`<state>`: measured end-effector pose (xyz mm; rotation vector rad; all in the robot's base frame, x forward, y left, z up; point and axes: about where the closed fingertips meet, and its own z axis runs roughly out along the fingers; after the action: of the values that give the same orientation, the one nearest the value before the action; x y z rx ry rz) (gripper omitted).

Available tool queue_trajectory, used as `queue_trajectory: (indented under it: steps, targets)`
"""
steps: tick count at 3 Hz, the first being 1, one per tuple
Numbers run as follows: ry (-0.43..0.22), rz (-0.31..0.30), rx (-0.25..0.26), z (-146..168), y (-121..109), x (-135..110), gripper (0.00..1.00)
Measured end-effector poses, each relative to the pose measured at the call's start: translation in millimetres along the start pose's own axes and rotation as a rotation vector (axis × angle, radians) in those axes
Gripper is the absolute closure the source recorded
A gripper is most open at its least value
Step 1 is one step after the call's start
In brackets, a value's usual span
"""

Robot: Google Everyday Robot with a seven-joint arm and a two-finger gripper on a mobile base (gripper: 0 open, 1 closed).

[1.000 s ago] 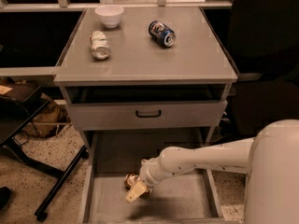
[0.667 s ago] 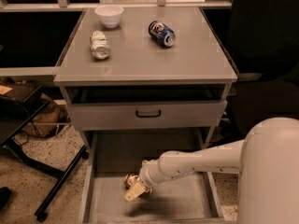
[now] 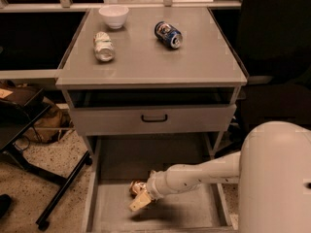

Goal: Pick orange can from middle drawer and place on counter

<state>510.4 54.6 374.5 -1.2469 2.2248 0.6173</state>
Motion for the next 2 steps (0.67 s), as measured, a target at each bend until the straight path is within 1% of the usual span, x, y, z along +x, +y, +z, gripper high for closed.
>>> queue_trajectory:
  steps: [1, 2]
  targets:
    - [-0.003, 0.014, -0.007, 9.4, -1.4, 6.8, 0.18]
    - [-0.003, 0.014, -0.007, 9.7, -1.3, 7.0, 0.41]
